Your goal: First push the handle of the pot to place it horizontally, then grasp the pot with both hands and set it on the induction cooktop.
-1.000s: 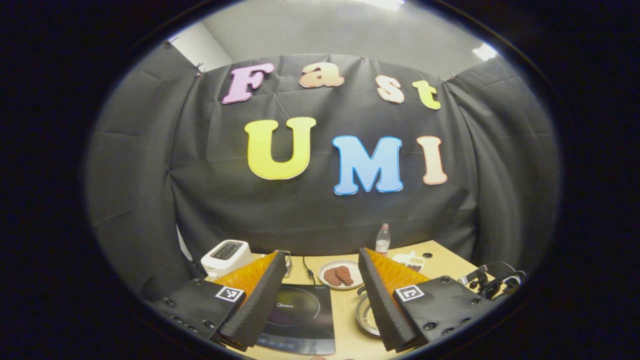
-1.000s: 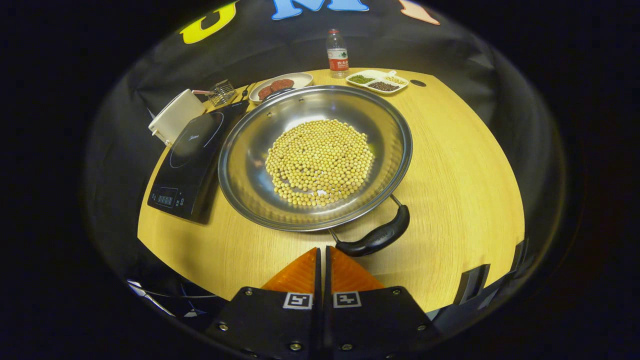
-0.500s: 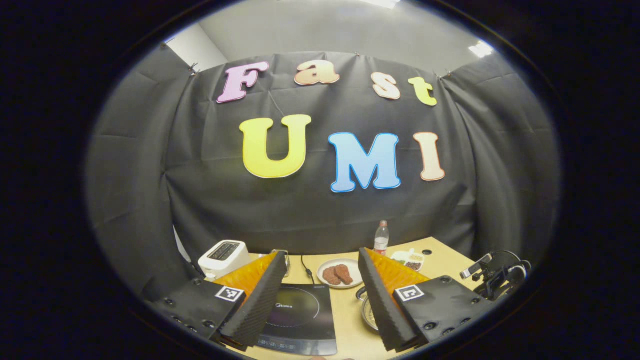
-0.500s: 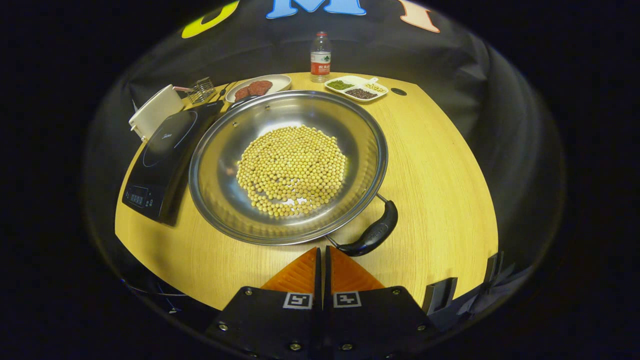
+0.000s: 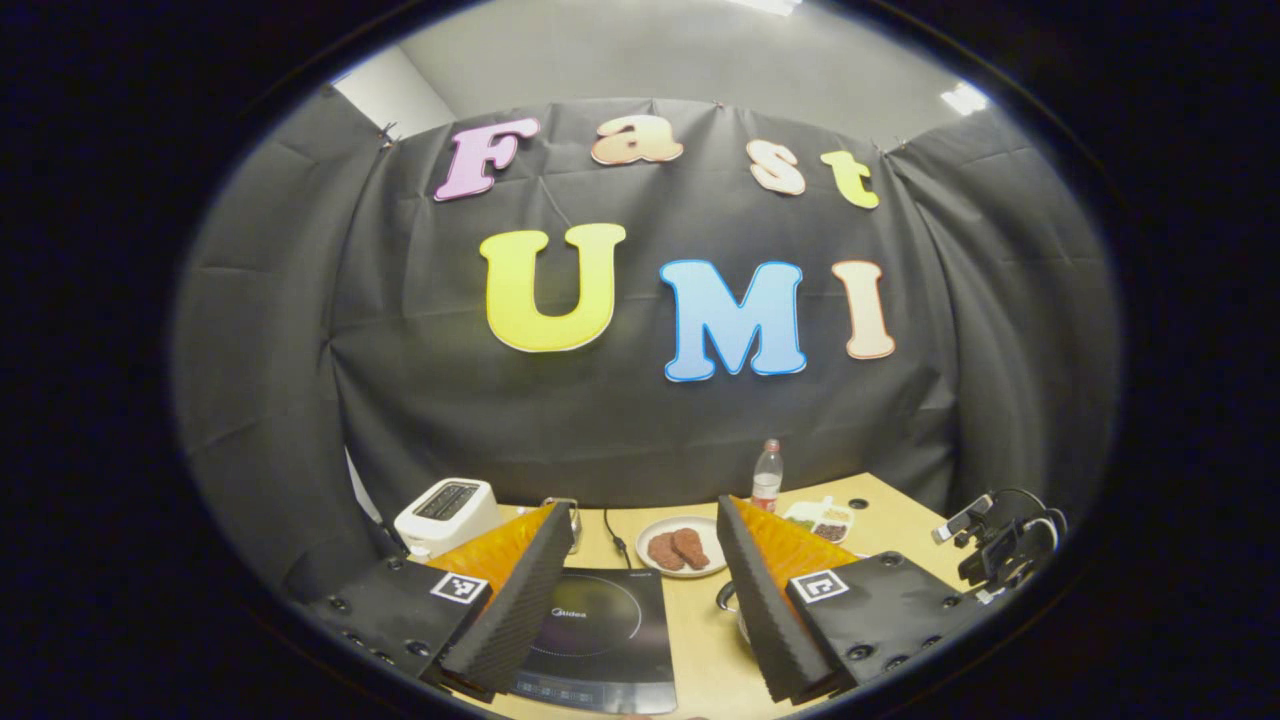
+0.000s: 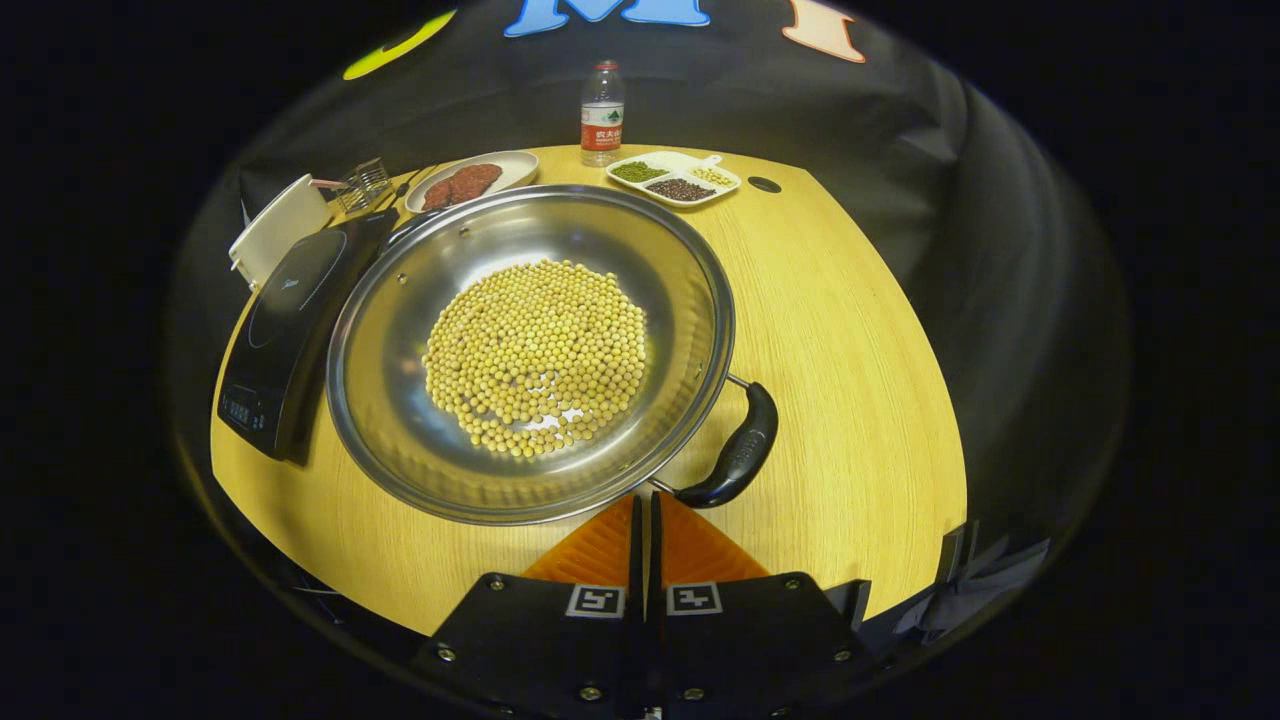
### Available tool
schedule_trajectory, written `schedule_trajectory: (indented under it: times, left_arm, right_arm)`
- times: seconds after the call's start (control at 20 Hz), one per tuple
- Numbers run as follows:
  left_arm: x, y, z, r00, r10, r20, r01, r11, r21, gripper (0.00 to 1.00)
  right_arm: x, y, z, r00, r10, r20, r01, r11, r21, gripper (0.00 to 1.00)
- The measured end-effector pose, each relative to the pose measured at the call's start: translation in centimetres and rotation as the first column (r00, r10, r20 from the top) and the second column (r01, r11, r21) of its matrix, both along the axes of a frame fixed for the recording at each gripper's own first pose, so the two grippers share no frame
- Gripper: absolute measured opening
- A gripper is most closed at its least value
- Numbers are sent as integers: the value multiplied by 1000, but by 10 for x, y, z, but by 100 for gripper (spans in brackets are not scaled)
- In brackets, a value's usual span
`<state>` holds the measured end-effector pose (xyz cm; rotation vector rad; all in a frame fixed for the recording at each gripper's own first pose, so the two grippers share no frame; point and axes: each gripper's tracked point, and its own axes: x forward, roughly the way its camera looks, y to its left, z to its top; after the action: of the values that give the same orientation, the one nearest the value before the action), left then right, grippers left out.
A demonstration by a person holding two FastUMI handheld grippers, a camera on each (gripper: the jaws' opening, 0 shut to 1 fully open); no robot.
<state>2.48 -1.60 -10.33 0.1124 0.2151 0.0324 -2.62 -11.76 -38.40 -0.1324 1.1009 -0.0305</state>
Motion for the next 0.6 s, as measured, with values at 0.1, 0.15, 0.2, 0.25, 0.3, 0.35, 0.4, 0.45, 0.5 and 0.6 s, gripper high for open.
schedule_trajectory:
  times: [0.1,0.15,0.2,0.25,0.3,0.35,0.4,0.45,0.5,0.6]
  left_arm:
    - [0,0,-2,1000,2,-4,-2,1000,-1,95]
    - [1,0,-2,1000,2,-7,-2,1000,0,95]
    - [1,-1,-4,1000,2,-11,-2,1000,2,95]
    - [1,-1,-5,1000,3,-13,-3,1000,5,95]
    - [2,0,-7,1000,2,-16,-2,1000,7,95]
    - [2,-2,-8,1000,3,-19,-2,1000,7,95]
    - [1,-2,-9,1000,2,-21,-2,1000,7,95]
    - [3,-3,-8,1000,1,-22,-1,1000,8,95]
    - [4,-4,-8,1000,0,-22,0,1000,8,95]
    - [6,-7,-9,1000,-3,-25,4,1000,12,95]
  right_arm:
    - [6,-8,-1,1000,-5,-2,5,1000,-12,1]
    - [9,-13,-1,1000,-2,-2,2,1000,-28,1]
    - [12,-18,-1,1000,2,0,-2,999,-42,1]
    - [17,-22,0,1000,2,3,-2,999,-52,1]
    - [19,-26,-1,1000,2,2,-1,998,-59,1]
    - [24,-30,-2,1000,4,1,-3,998,-66,1]
    - [27,-35,-2,1000,7,0,-7,997,-77,1]
    - [31,-39,-2,1000,11,-2,-11,996,-87,1]
    - [33,-43,-2,1000,16,-4,-17,995,-97,1]
    - [41,-51,-3,1000,30,-6,-31,992,-121,1]
